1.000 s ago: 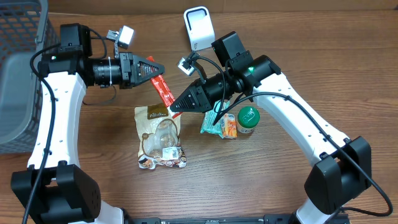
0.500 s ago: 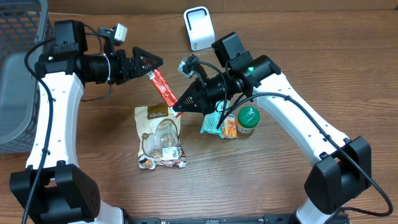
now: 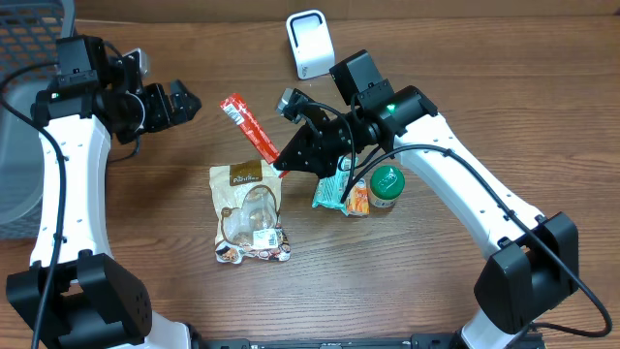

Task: Scan the item barcode
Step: 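Retract the left gripper and carry the red stick toward the scanner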

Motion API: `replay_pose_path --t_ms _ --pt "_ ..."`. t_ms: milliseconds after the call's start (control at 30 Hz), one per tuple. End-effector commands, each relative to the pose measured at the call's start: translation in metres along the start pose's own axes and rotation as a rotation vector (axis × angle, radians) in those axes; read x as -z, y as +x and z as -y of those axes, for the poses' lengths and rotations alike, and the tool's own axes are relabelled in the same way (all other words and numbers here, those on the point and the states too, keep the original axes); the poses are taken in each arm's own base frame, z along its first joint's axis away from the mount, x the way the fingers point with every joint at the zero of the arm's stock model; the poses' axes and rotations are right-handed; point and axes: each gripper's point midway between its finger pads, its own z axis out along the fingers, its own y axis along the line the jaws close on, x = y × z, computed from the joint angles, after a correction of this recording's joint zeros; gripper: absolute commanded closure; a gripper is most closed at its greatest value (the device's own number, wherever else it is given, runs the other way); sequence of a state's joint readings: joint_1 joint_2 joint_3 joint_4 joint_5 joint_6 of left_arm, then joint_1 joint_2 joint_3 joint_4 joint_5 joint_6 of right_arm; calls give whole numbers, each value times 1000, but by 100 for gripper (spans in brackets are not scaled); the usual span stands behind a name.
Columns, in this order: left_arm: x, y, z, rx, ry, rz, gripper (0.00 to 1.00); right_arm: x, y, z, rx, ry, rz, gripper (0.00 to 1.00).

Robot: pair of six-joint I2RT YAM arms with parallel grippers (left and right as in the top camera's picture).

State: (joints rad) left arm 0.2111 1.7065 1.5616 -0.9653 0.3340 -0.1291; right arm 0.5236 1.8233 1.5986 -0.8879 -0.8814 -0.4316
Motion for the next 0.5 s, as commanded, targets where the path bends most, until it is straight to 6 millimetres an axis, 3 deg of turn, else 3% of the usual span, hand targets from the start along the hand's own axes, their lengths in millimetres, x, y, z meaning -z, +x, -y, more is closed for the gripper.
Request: replay_pose_path --t_ms 0,267,467 --pt "3 -4 -27 9 -161 22 0 5 -4 14 47 96 -5 96" --pt "3 -4 -27 9 -161 21 0 15 -16 42 87 300 -29 96" --pt "3 -4 -27 9 -161 22 0 30 -42 50 142 476 -30 96"
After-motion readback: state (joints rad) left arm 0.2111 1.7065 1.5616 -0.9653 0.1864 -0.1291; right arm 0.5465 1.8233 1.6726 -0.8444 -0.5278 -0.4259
